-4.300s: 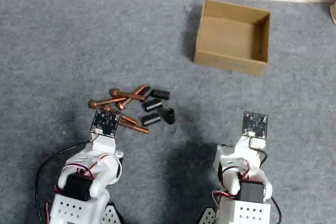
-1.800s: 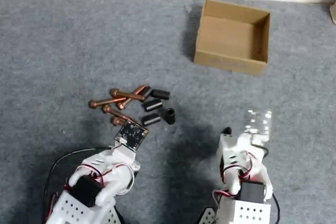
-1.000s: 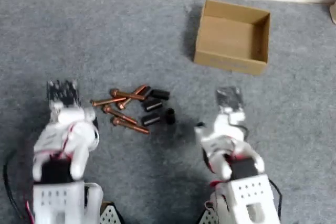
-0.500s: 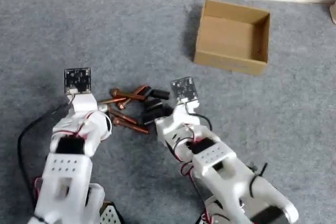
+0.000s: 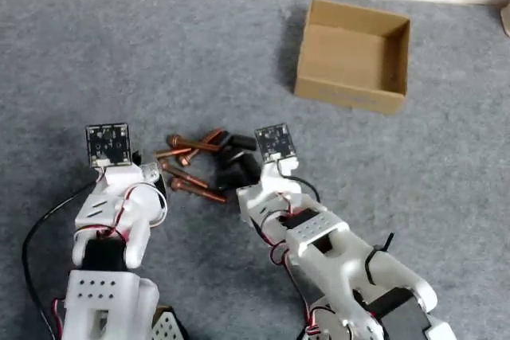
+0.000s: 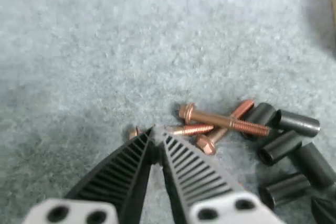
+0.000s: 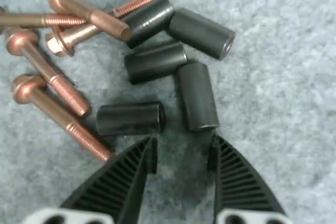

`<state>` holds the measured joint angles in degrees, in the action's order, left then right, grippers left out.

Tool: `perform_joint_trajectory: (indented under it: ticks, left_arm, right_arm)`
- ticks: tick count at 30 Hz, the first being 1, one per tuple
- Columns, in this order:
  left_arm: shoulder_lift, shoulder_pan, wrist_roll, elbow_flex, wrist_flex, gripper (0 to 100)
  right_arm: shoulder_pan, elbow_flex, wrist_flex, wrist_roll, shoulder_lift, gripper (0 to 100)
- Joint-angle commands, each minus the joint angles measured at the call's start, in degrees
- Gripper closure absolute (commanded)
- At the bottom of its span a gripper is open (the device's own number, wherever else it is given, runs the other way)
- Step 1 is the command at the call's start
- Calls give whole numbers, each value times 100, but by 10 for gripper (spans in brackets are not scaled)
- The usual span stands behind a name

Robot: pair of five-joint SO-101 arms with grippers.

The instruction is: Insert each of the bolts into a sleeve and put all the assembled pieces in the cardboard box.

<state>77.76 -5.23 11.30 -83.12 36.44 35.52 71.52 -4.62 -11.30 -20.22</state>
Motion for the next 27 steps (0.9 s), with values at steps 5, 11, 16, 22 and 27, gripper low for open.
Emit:
perform_joint_trajectory:
  ticks: [5, 11, 16, 22, 27]
  left_arm:
    - [163, 92, -26, 22, -97, 995]
    - [180, 84, -26, 22, -88, 995]
    - [189, 84, -26, 57, 35, 995]
    - [189, 75, -26, 57, 35, 995]
    - [189, 66, -26, 57, 35, 995]
  right_arm:
    - [-13, -259, 110, -9, 110, 847]
    - [-40, -1771, -1367, 123, 1393, 847]
    - [-189, -2897, -2062, 123, 2062, 846]
    - [-207, -2782, -2053, 123, 2088, 847]
    - [-224, -2738, -2176, 141, 2097, 954]
